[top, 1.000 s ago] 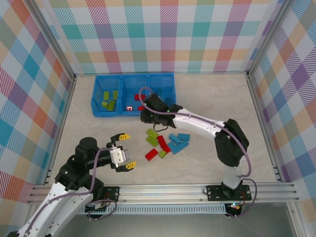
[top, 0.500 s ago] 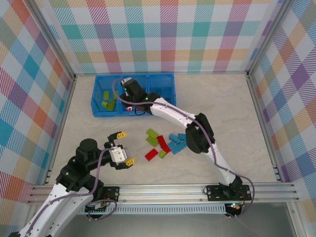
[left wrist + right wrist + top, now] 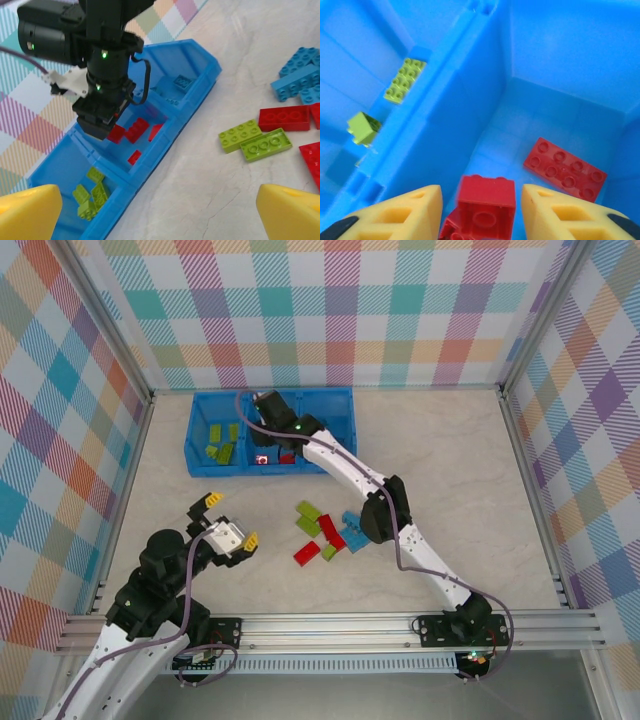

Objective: Sort the legos into containers by color

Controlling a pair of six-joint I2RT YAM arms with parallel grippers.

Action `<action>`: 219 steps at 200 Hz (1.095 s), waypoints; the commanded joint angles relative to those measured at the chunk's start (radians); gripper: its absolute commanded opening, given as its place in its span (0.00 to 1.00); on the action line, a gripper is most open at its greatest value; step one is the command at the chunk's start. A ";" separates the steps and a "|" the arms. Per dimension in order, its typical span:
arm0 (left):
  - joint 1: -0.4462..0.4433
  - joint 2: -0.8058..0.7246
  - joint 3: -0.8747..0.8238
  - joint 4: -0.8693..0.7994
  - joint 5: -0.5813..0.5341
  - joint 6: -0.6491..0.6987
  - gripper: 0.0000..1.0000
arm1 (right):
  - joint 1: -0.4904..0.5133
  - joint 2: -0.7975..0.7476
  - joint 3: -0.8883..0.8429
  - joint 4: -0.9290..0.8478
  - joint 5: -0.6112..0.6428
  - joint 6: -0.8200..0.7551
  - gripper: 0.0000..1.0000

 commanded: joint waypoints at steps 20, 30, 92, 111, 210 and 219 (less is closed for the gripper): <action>-0.003 0.012 0.012 0.038 -0.049 -0.039 1.00 | 0.009 0.018 0.270 -0.229 -0.023 -0.016 0.54; 0.000 0.018 0.012 0.039 -0.055 -0.052 1.00 | 0.008 -0.004 0.284 -0.271 -0.031 -0.025 0.54; 0.004 0.266 0.160 0.033 -0.038 -0.438 1.00 | 0.009 -0.157 0.285 -0.707 -0.154 -0.327 0.63; 0.004 0.387 0.287 -0.050 -0.086 -0.711 1.00 | 0.003 -0.191 0.279 -0.837 -0.085 -0.344 0.67; -0.055 0.794 0.389 -0.288 -0.137 -1.593 0.86 | -0.027 -0.562 -0.209 -0.867 -0.111 -0.449 0.94; -0.075 0.846 0.398 -0.271 -0.134 -1.636 0.86 | -0.026 -0.626 -0.304 -0.833 -0.145 -0.452 0.97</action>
